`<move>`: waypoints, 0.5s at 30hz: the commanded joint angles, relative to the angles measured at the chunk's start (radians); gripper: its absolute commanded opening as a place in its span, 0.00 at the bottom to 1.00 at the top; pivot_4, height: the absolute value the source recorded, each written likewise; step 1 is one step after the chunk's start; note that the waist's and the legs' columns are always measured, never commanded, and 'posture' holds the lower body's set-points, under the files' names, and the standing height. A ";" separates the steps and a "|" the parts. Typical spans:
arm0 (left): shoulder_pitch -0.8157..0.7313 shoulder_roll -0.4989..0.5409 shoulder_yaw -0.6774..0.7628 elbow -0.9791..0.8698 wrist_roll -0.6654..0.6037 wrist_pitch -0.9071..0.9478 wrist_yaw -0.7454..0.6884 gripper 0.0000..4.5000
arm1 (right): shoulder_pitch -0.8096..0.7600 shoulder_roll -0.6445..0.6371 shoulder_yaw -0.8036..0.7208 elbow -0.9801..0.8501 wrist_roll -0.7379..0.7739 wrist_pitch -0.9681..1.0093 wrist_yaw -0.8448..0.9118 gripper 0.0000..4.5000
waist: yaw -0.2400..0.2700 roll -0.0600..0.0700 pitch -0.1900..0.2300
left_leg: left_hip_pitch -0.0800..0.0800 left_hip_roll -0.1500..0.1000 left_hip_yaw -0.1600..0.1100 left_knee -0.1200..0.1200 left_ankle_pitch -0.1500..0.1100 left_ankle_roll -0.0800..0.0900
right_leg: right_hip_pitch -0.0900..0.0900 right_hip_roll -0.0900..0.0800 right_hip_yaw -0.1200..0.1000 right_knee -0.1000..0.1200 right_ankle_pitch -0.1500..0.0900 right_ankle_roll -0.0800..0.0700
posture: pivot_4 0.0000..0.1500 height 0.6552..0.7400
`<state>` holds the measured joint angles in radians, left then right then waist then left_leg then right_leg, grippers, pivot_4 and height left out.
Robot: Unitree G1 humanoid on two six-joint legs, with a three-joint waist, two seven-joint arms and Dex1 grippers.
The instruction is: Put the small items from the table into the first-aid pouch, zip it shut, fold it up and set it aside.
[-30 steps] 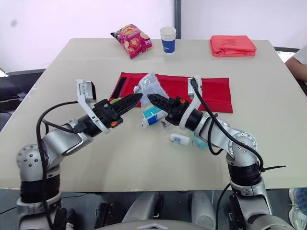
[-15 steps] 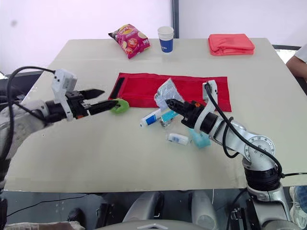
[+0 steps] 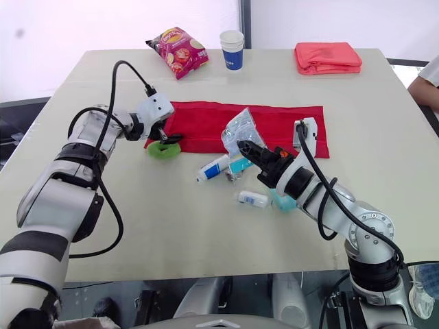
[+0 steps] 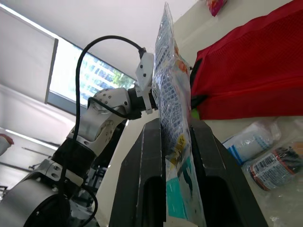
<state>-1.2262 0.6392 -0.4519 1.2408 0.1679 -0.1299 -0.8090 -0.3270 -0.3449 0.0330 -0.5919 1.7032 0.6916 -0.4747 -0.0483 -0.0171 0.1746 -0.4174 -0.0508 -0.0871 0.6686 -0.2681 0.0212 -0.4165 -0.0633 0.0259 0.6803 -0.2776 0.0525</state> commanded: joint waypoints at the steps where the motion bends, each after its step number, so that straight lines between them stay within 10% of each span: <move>1: -0.025 -0.016 0.001 0.044 0.065 -0.060 -0.039 1.00 | 0.016 0.014 0.011 -0.073 -0.016 -0.037 -0.019 0.01 | 0.004 0.000 0.000 | 0.000 0.000 0.000 0.000 0.000 0.000 | 0.000 0.000 0.000 0.001 0.000 0.000 | 1.00 1.00; 4: -0.022 -0.028 0.018 0.056 0.093 -0.090 -0.053 1.00 | 0.035 0.026 0.025 -0.090 -0.037 -0.053 -0.029 0.01 | 0.004 0.000 0.000 | 0.001 0.000 0.000 0.002 0.000 0.001 | 0.001 0.000 0.000 0.003 0.000 0.000 | 1.00 1.00; 13: -0.014 -0.005 0.105 0.054 0.087 -0.063 -0.159 0.08 | 0.011 0.042 0.083 -0.015 -0.043 -0.027 0.012 0.01 | 0.002 0.000 0.000 | 0.002 -0.001 0.000 0.004 -0.002 0.004 | 0.001 0.001 0.000 0.008 0.000 0.001 | 1.00 1.00; 15: -0.012 -0.005 0.128 0.047 0.079 -0.041 -0.194 0.00 | -0.008 0.039 0.096 0.015 -0.044 -0.010 0.027 0.01 | 0.002 0.000 0.000 | 0.002 0.000 -0.001 0.005 -0.002 0.004 | 0.001 0.001 0.000 0.008 0.000 0.001 | 1.00 1.00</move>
<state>-1.2322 0.6150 -0.3560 1.2995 0.2602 -0.1892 -0.9731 -0.3100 -0.3081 0.1219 -0.5703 1.6516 0.6709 -0.4732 -0.0459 -0.0174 0.1747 -0.4153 -0.0513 -0.0876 0.6735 -0.2703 0.0256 -0.4153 -0.0624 0.0257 0.6889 -0.2773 0.0531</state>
